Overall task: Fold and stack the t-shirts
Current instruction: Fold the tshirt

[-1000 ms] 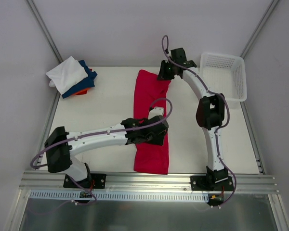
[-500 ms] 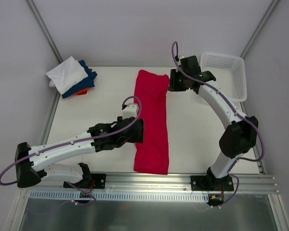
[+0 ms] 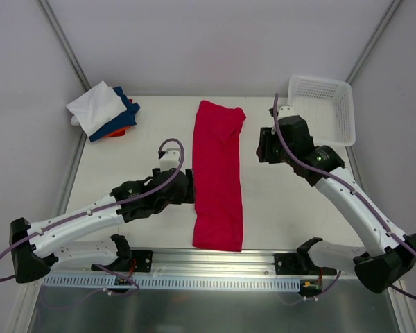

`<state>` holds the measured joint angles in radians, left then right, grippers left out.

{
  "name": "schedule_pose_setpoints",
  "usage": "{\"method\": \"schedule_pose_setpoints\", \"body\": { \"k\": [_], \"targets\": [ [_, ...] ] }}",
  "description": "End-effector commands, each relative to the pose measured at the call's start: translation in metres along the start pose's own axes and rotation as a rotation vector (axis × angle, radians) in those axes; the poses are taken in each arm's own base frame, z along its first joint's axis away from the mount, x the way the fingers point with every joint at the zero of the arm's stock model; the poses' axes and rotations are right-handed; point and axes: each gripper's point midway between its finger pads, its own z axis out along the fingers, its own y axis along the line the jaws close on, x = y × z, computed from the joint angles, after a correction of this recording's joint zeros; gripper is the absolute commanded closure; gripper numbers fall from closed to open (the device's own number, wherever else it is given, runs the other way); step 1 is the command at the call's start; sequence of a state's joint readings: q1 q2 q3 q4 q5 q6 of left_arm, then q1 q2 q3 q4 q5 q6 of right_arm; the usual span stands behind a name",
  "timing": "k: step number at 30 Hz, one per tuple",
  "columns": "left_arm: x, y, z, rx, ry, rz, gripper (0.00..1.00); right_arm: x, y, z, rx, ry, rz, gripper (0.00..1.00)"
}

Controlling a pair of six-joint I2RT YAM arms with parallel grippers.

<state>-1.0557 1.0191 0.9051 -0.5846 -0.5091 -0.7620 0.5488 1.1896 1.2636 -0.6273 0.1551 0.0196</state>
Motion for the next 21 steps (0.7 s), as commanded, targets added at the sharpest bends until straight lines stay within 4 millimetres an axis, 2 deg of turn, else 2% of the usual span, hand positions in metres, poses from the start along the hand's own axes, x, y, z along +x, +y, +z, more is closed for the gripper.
{"method": "schedule_pose_setpoints", "body": {
  "k": [1, 5, 6, 10, 16, 21],
  "targets": [
    [-0.004, 0.01, -0.001, -0.009, -0.026, -0.003, 0.29, 0.03, -0.005, -0.005, 0.067, 0.037, 0.011, 0.54],
    [0.002, 0.015, 0.004, 0.011, -0.013, -0.02, 0.26, 0.054, -0.007, -0.01, 0.096, 0.049, 0.01, 0.54],
    [0.0, 0.018, 0.005, 0.012, -0.017, -0.03, 0.26, 0.066, -0.006, -0.009, 0.096, 0.064, 0.009, 0.54],
    [0.006, 0.024, 0.013, 0.036, -0.008, -0.039, 0.23, 0.081, -0.003, -0.016, 0.083, 0.052, 0.017, 0.53],
    [0.005, 0.028, 0.023, 0.061, -0.016, -0.05, 0.21, 0.107, 0.001, -0.022, 0.089, 0.061, 0.004, 0.53],
    [0.016, 0.031, 0.031, 0.062, 0.01, -0.062, 0.21, 0.145, 0.009, -0.021, 0.084, 0.106, -0.029, 0.51]
  ]
}}
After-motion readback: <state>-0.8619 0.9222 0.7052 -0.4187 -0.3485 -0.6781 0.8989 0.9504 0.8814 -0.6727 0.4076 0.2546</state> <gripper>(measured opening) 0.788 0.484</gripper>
